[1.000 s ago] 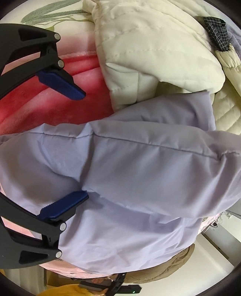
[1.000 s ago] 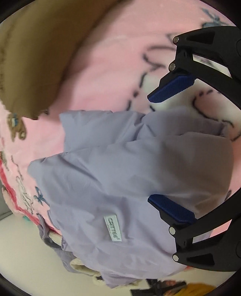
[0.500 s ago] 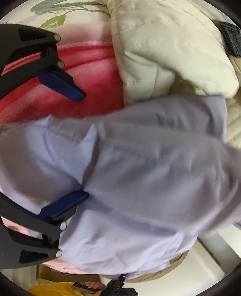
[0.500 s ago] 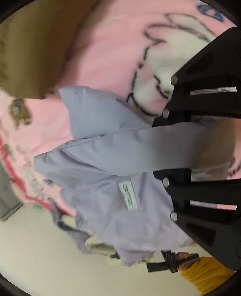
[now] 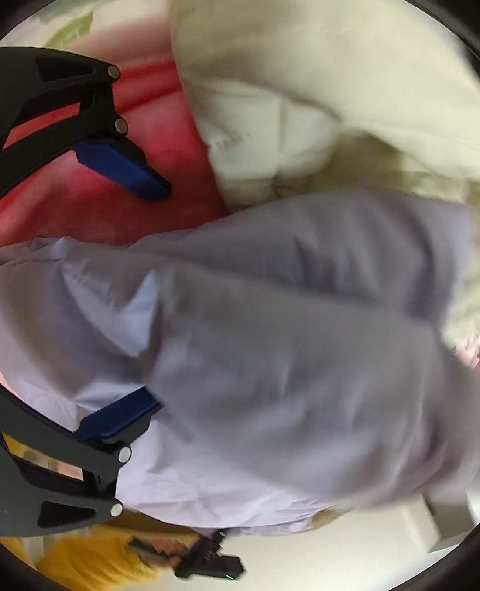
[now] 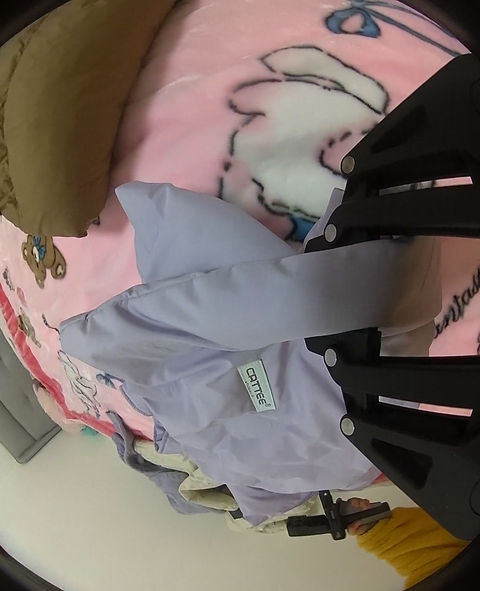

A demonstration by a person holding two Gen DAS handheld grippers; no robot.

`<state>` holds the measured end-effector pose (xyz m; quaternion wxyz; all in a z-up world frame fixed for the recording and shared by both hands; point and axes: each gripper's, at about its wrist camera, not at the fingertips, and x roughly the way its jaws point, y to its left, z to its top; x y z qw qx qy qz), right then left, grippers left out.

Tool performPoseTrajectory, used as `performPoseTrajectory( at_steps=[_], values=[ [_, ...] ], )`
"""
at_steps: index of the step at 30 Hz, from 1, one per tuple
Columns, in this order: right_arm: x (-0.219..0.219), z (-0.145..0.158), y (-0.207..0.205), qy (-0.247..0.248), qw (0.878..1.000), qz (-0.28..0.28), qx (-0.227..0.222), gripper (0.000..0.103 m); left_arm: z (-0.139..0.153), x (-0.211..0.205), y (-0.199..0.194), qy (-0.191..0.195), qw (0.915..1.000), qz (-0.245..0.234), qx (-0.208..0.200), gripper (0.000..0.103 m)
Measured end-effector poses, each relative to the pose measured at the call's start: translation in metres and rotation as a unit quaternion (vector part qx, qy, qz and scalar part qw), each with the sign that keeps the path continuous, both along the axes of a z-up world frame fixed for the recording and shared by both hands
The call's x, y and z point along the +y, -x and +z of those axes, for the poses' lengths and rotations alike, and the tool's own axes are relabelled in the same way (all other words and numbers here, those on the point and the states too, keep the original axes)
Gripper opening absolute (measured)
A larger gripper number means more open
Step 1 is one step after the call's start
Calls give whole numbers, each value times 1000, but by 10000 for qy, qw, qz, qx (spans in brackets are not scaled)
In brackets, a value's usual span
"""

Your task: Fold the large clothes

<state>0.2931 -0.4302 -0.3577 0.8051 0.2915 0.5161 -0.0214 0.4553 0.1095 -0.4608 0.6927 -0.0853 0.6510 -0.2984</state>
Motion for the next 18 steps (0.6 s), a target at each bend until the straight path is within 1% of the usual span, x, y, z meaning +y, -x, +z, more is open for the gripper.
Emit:
performPoseTrajectory(
  at_steps=[4, 7, 8, 10, 11, 12, 13, 15, 16, 17, 18],
  values=[
    [-2, -2, 2, -23, 10000, -3, 36, 22, -11, 7, -5, 267, 9996, 51, 14, 99],
    [-2, -5, 2, -5, 9999, -68, 100, 24, -28, 12, -5, 329, 9994, 125, 11, 98],
    [-2, -7, 1, 19, 9999, -89, 145, 25, -26, 18, 1, 352, 9994, 38, -1, 98],
    [-2, -10, 1, 33, 9998, -109, 167, 25, -21, 26, 8, 562, 9984, -79, 13, 94],
    [-3, -11, 1, 25, 9998, -128, 180, 25, -16, 23, 12, 664, 9977, -164, -30, 94],
    [-3, -11, 1, 21, 9997, -135, 191, 25, -14, 23, 13, 874, 9959, -237, 30, 85],
    [-3, -12, 1, 23, 9997, -151, 202, 25, -9, 24, 14, 1289, 9913, -225, 161, 82],
    [-5, -13, 1, 56, 9996, -151, 235, 25, 1, 28, 13, 1714, 9849, -224, 111, 82],
    [-4, -14, 0, 57, 9995, -164, 252, 25, 1, 31, 12, 1765, 9840, -198, 108, 82],
    [-3, -14, 0, 44, 9995, -186, 262, 26, -4, 37, 8, 1868, 9822, -95, 197, 82],
    [-2, -14, -1, 37, 9994, -187, 272, 26, -16, 45, 4, 1906, 9809, 66, 387, 82]
  ],
)
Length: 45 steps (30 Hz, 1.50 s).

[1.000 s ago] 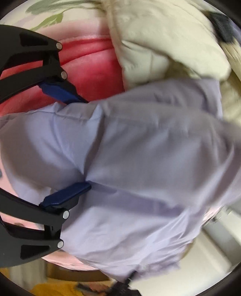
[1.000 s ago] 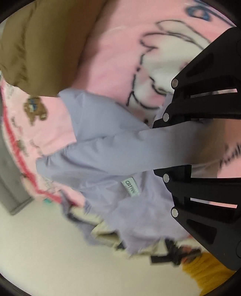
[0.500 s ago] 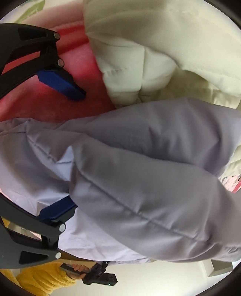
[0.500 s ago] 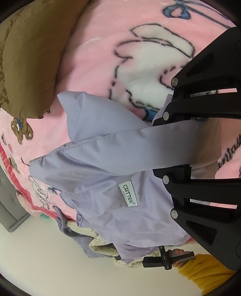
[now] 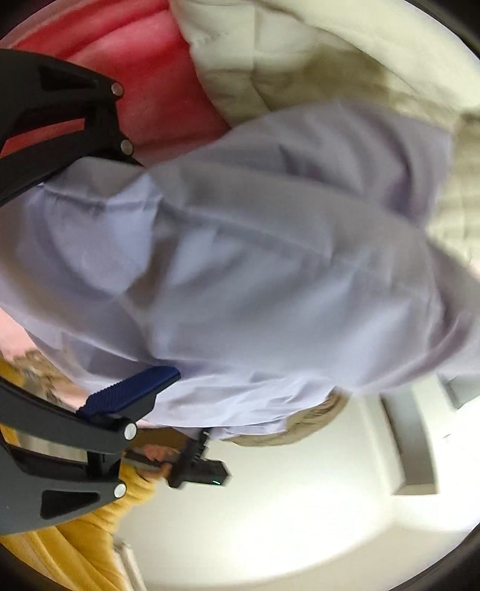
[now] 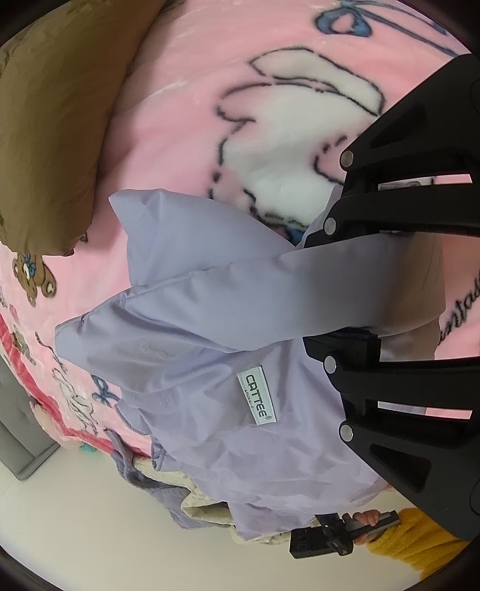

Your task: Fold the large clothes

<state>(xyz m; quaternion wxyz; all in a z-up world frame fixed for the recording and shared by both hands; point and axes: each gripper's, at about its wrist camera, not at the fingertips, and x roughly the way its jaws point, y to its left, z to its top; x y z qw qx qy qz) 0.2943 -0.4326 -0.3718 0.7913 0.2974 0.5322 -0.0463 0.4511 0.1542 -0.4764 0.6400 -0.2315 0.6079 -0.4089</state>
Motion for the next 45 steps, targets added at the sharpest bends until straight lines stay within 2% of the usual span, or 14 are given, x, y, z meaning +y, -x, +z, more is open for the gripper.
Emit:
performPoseTrajectory(
  at_steps=[4, 9, 12, 15, 18, 20, 23, 27, 30, 34, 35, 37, 40, 45],
  values=[
    [3, 1, -3, 108, 9998, 142, 32, 30, -44, 15, -4, -191, 9995, 107, 237, 90],
    [2, -5, -6, 270, 9988, 413, 78, 40, -38, -5, 0, -55, 9991, -308, 275, 91],
    [-1, -8, -5, 313, 9984, 464, 81, 45, -24, -9, 5, -132, 9985, -532, -77, 91],
    [-1, -8, -6, 672, 9953, 691, 53, 82, -38, 2, 5, -307, 9990, -307, 145, 91],
    [-7, -9, -5, 965, 9908, 944, -26, 92, -41, 7, 6, -462, 9986, -262, 76, 92],
    [-18, -16, -7, 840, 9916, 985, 12, 95, -38, 6, 8, -651, 9975, -270, -48, 95],
    [-40, -46, -16, -93, 9959, 889, 168, 95, -38, 11, 8, -737, 9969, -277, -62, 98],
    [-44, -78, -28, -753, 9927, 885, 325, 96, -36, 3, 10, -792, 9965, -262, -57, 98],
    [-35, -81, -33, -614, 9942, 864, 162, 94, -35, -47, 16, -859, 9961, -209, -44, 98],
    [-13, -70, -40, -295, 9944, 1002, 166, 59, -31, -68, 4, -917, 9957, -134, 55, 96],
    [-9, -63, -41, -216, 9947, 995, 139, 56, -26, -63, 1, -995, 9950, -57, 54, 91],
    [-1, -53, -41, -4, 9954, 951, 130, 40, -18, -69, 12, -1253, 9919, 15, -200, 61],
    [15, -33, -39, 483, 9942, 958, 114, 33, 1, -79, 20, -1841, 9815, 232, -476, 34],
    [28, -4, -30, 772, 9956, 448, 275, 29, 44, -95, 32, -2514, 9616, 922, -596, 22]
  ],
)
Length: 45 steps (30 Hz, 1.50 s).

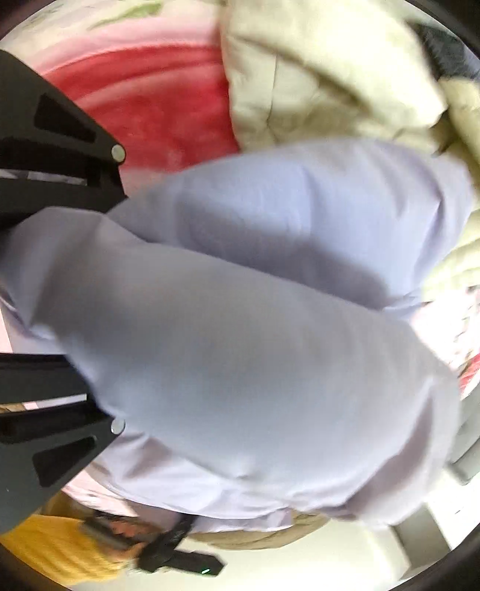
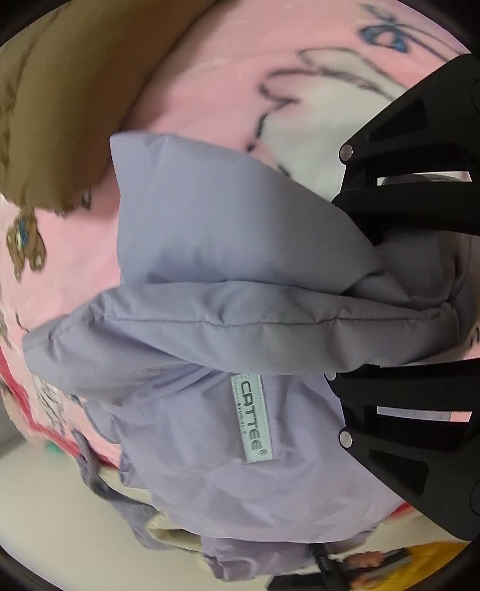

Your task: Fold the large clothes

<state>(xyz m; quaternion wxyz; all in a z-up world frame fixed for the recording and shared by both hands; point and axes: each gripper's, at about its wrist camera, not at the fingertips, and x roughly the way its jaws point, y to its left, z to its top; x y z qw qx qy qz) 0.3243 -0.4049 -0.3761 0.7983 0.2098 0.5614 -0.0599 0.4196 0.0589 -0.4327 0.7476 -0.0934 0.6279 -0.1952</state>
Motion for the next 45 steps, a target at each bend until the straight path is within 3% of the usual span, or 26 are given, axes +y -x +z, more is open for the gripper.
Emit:
performPoseTrajectory(
  at_steps=[2, 5, 8, 12, 17, 19, 24, 27, 33, 38, 45],
  values=[
    [5, 22, 11, 64, 9996, -151, -222, 28, 24, 1, 9, 66, 9996, 142, -228, 21],
    [16, 71, 31, 127, 9981, -202, -570, 26, 61, 9, 25, 300, 9981, 464, -265, 21],
    [29, 105, 46, 426, 9970, 102, -645, 26, 93, 13, 47, 216, 9969, 537, -536, 21],
    [36, 161, 96, 201, 9960, 194, -854, 26, 150, 11, 83, 158, 9947, 499, -885, 21],
    [50, 227, 169, 453, 9924, -173, -1132, 25, 217, 5, 125, 112, 9923, 187, -1222, 21],
    [50, 247, 195, 591, 9900, -357, -1227, 26, 240, -2, 133, 272, 9907, 75, -1329, 21],
    [51, 296, 268, 1109, 9786, -1010, -1408, 26, 275, -31, 163, 559, 9850, -540, -1541, 21],
    [44, 311, 309, 1315, 9722, -1325, -1417, 26, 286, -57, 181, 643, 9808, -894, -1608, 21],
    [2, 309, 365, 1423, 9661, -1578, -1466, 26, 293, -124, 210, 558, 9784, -1139, -1632, 21],
    [-83, 294, 386, 1242, 9672, -1446, -1680, 26, 293, -210, 239, 261, 9788, -1024, -1754, 21],
    [-207, 290, 403, 1196, 9711, -1198, -1681, 26, 303, -329, 265, 202, 9796, -916, -1777, 21]
  ],
)
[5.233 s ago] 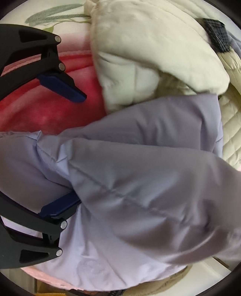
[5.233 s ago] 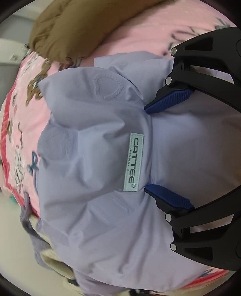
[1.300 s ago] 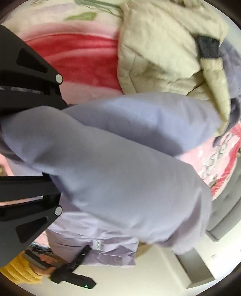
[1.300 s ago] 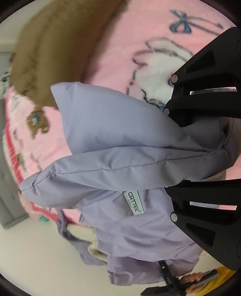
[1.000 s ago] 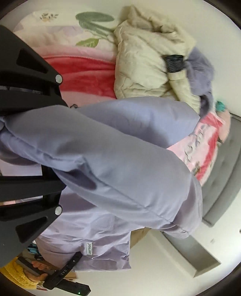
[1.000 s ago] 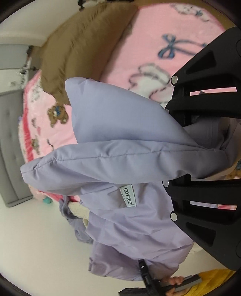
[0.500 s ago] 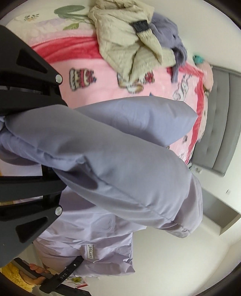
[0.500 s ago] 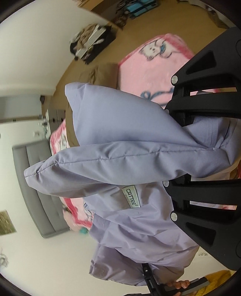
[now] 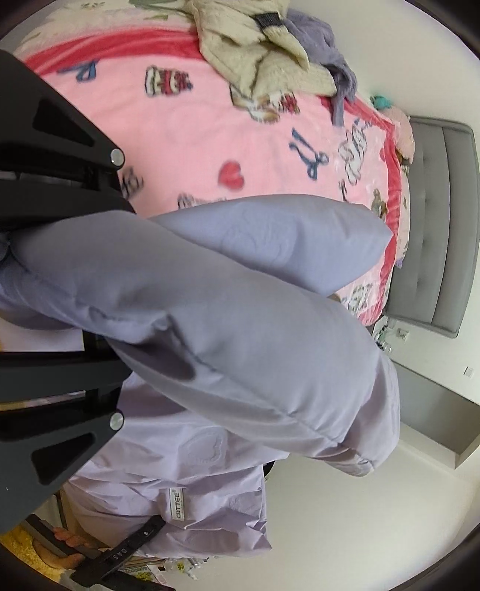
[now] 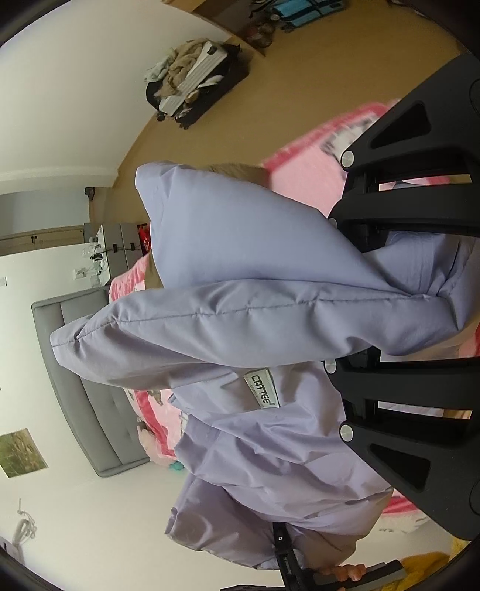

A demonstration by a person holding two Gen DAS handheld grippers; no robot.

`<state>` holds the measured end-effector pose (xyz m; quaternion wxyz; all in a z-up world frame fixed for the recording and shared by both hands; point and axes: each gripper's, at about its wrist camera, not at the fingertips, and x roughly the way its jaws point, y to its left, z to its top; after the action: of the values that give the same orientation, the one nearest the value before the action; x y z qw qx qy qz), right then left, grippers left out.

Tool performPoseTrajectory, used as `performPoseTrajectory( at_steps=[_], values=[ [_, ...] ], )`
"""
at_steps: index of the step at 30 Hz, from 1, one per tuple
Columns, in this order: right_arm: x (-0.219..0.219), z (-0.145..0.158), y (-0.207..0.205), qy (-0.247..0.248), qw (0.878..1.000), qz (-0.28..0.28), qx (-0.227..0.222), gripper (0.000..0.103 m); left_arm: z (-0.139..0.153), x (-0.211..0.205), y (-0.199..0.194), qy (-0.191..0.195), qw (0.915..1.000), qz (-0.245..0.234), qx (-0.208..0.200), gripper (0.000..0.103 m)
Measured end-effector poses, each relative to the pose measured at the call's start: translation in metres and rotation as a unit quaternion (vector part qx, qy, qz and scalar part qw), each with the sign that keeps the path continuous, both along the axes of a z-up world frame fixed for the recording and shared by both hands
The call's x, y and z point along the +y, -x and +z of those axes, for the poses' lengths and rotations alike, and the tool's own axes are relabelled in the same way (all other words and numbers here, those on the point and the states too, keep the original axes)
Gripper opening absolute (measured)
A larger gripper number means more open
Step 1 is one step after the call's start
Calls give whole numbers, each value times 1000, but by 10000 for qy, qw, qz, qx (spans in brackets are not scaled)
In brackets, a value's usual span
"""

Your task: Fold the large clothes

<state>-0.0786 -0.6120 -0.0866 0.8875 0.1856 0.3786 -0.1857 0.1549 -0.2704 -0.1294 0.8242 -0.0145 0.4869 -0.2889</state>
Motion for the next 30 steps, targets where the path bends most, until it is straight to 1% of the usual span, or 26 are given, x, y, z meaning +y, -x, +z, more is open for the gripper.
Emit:
performPoseTrajectory(
  at_steps=[4, 8, 11, 15, 18, 19, 21, 23, 25, 27, 29, 30],
  values=[
    [-61, 1, -5, 75, 10000, 14, -3, 26, 8, -52, -5, -8, 9999, -144, -35, 21],
    [-110, 2, -24, 169, 9997, -52, -140, 26, 12, -106, -37, 78, 9995, -253, -184, 21],
    [-143, 0, -52, 317, 9989, -191, -288, 26, 10, -141, -71, 261, 9982, -367, -399, 21],
    [-181, -2, -100, 390, 9968, -389, -582, 26, 9, -187, -128, 342, 9961, -489, -643, 21],
    [-212, -11, -142, 404, 9959, -485, -655, 26, 5, -220, -174, 405, 9956, -529, -662, 21],
    [-223, -15, -156, 361, 9959, -506, -660, 26, 0, -233, -194, 409, 9957, -532, -646, 22],
    [-239, -24, -180, 354, 9955, -536, -694, 26, -8, -252, -219, 367, 9955, -578, -653, 22],
    [-258, -37, -207, 473, 9959, -543, -549, 27, -21, -273, -248, 367, 9955, -621, -621, 22],
    [-276, -56, -235, 349, 9964, -637, -440, 27, -36, -287, -272, 382, 9965, -569, -483, 22],
    [-288, -71, -252, 272, 9963, -703, -421, 27, -55, -300, -297, 442, 9971, -495, -366, 22],
    [-299, -92, -271, 285, 9966, -747, -205, 27, -75, -312, -313, 323, 9977, -520, -278, 22],
    [-305, -107, -280, 241, 9963, -826, 13, 28, -86, -317, -319, 209, 9981, -545, -192, 23]
  ],
)
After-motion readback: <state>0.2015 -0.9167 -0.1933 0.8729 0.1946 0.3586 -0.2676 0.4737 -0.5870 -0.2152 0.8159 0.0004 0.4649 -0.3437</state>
